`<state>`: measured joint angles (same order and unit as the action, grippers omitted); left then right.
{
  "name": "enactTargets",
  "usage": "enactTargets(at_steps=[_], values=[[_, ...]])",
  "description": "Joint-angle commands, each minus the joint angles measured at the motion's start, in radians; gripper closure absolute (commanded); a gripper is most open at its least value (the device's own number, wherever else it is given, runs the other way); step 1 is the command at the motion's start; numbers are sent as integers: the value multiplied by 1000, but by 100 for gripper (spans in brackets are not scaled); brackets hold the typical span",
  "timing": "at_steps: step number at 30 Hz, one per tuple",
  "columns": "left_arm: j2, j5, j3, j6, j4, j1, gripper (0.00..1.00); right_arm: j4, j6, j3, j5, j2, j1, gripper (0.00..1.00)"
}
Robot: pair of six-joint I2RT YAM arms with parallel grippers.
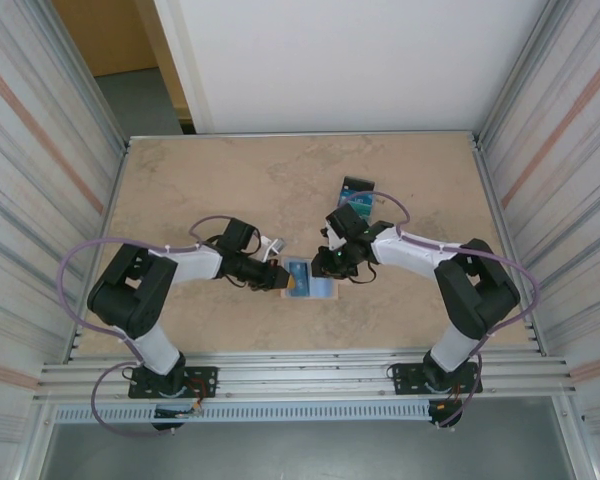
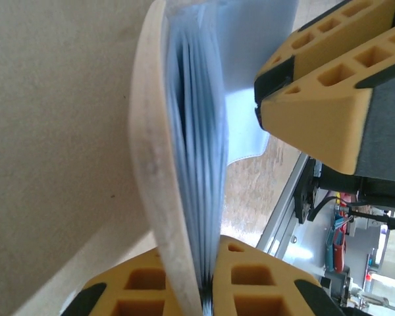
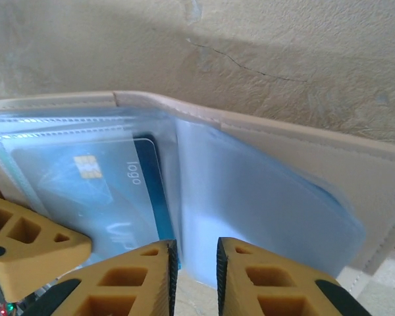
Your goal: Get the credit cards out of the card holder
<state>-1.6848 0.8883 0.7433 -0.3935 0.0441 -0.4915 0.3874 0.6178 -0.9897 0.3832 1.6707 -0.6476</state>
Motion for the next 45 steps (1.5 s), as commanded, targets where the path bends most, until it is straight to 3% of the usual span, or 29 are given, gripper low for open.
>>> enactTargets(at_steps=[1,11,19,25,29,33,37,45], values=[[-18,1,-9,-2,-43,15,98,-6,2,-34,7,25,6,77],[-108,26,48,-10,-104,31,94,-35,-5,-77,19,77,37,77],[-110,-6,70,12,-47,60,69,-62,11,-75,20,129,69,78],[-4,-174,73,29,84,64,51,-62,14,-71,7,154,72,78],[105,-340,52,3,144,53,48,-52,16,-68,-24,159,72,78],[191,-545,47,-11,185,-18,44,-42,8,-67,-37,155,75,79],[242,-707,11,-70,116,-117,45,-35,8,-69,-55,126,74,77],[267,-755,-110,-205,-77,-148,57,-39,27,-62,-99,29,45,76]])
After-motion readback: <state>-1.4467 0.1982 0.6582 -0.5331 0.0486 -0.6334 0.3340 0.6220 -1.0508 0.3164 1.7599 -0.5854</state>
